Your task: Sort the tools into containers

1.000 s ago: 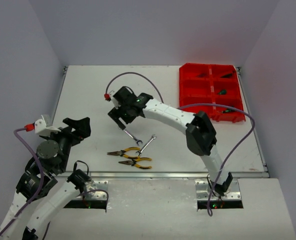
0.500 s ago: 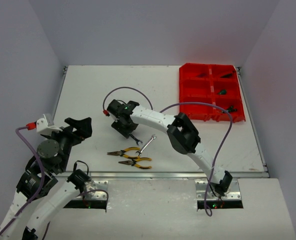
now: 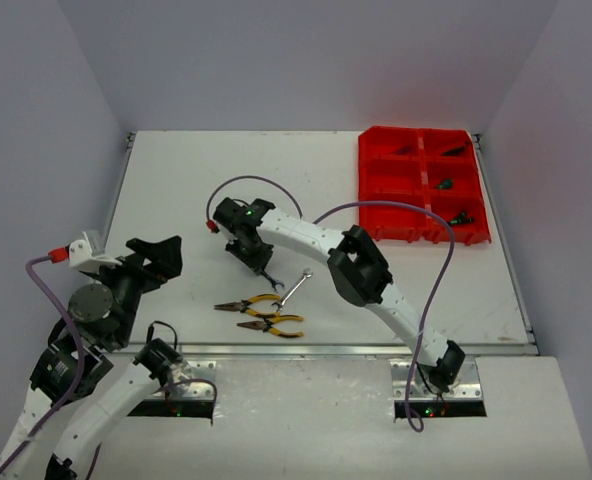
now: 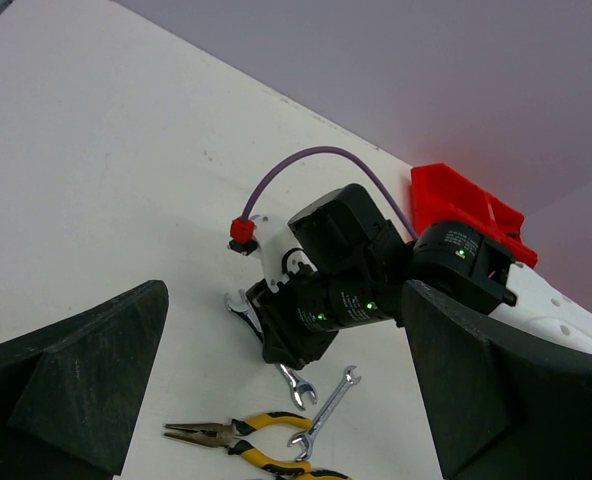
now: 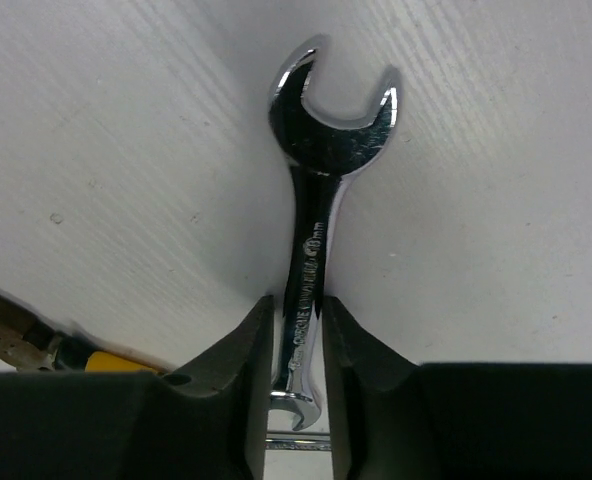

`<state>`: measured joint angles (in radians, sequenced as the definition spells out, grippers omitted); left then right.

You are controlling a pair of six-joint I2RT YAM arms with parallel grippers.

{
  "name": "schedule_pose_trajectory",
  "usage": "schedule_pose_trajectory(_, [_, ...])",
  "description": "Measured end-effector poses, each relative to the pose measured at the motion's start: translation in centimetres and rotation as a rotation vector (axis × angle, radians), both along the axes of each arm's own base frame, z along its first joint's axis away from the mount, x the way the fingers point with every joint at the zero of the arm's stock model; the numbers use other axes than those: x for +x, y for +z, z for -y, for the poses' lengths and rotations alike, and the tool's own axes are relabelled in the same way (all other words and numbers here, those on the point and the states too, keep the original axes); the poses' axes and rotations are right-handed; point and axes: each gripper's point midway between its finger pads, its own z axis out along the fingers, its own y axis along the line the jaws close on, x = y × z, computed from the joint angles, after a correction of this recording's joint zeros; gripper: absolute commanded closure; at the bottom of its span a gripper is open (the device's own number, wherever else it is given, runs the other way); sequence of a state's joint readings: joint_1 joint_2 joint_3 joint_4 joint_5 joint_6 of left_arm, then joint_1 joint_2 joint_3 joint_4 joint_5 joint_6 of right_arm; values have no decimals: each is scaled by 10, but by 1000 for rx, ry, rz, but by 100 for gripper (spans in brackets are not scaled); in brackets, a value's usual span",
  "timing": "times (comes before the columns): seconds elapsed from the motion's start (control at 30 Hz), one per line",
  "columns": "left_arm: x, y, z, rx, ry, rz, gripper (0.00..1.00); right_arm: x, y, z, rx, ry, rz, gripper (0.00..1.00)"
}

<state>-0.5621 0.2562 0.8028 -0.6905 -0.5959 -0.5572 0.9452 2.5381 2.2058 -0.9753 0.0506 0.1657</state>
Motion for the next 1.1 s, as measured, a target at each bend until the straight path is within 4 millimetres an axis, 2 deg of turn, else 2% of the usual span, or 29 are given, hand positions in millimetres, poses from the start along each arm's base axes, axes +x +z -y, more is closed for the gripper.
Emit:
schedule_pose_trajectory(0.07, [-1,2,0,-3,-3,8,0,1,0,0,-2,-7,-7,95])
schedule_pose_trajectory(0.13, [-1,3,1,-7,-8,15,0,2,0,1,-1,-17,-16,100])
schedule_pose_trajectory(0.43, [-3,6,5,-3,-40,34,0,2,1,0,16,-40,-33,100])
schedule_pose_trajectory(0.63, [-2,7,8,1,-57,38,0,12,6,4,41,-72,25,100])
schedule_pose_trajectory(0.73, [-2,8,8,0,-61,40,0,21,18,13,58,-107,54,100])
schedule_pose_trajectory(0.93, [-4,9,8,-1,-64,46,0,47,58,19,134,-168,138,100])
schedule_pose_trajectory(1.1, [-5,10,7,-4,-64,52,0,54,84,28,169,-210,186,100])
